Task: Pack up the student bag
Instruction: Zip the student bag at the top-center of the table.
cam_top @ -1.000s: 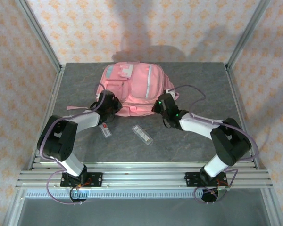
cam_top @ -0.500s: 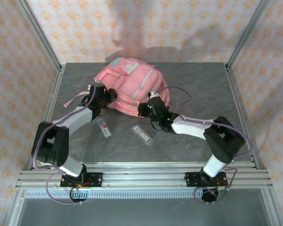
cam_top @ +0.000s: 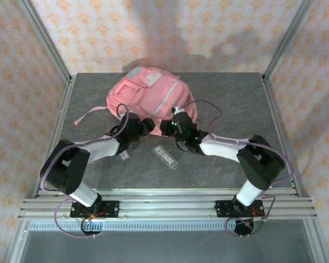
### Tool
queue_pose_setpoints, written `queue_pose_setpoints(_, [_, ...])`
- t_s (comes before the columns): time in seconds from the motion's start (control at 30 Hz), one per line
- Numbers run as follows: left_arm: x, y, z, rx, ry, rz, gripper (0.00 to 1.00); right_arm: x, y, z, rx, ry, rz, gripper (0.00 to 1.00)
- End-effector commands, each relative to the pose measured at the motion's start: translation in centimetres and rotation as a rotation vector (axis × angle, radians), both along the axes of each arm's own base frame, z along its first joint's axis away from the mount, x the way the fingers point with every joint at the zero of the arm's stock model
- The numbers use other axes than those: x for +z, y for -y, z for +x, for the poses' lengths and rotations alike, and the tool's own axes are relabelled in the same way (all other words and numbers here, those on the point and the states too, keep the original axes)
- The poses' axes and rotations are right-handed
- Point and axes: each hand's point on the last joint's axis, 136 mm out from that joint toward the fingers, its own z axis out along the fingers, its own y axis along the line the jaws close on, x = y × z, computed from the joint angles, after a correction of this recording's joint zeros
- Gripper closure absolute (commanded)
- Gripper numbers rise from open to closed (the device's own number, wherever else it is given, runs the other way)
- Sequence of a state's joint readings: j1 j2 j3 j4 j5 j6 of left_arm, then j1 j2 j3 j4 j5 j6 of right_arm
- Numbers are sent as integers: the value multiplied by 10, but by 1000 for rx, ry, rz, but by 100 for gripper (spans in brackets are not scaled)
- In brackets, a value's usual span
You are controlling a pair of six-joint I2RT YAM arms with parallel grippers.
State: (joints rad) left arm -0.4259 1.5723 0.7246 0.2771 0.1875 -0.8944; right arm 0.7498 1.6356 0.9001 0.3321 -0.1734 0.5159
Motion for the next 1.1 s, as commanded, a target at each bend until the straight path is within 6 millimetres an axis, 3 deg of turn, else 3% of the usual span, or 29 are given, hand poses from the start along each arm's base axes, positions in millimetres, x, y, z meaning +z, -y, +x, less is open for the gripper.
queue_pose_setpoints(0.0, [14, 1, 25, 68, 84, -14, 30, 24, 10, 1, 4, 29, 3, 83])
queue_pose_setpoints(0.07, [10, 1, 30, 78, 88, -13, 37, 21, 12, -1, 15, 16, 3, 79])
queue_pose_setpoints(0.13, [7, 3, 35, 82, 83, -18, 51, 18, 14, -3, 22, -2, -6, 77])
queue_pose_setpoints(0.27, [7, 5, 38, 74, 82, -8, 89, 13, 16, 0, 40, -37, -53, 67])
queue_pose_setpoints(0.33, [9, 5, 36, 66, 85, -1, 100, 9, 18, 4, 42, -62, -117, 67])
queue_pose_setpoints(0.5, [14, 1, 30, 59, 99, 2, 100, -13, 18, 10, 70, -149, -265, 66])
queue_pose_setpoints(0.63, [16, 1, 28, 58, 104, -12, 100, -23, 14, 15, 85, -161, -297, 60])
queue_pose_setpoints(1.07, [19, 7, 26, 36, 109, -56, 100, -29, -10, 46, 38, -115, -350, 60])
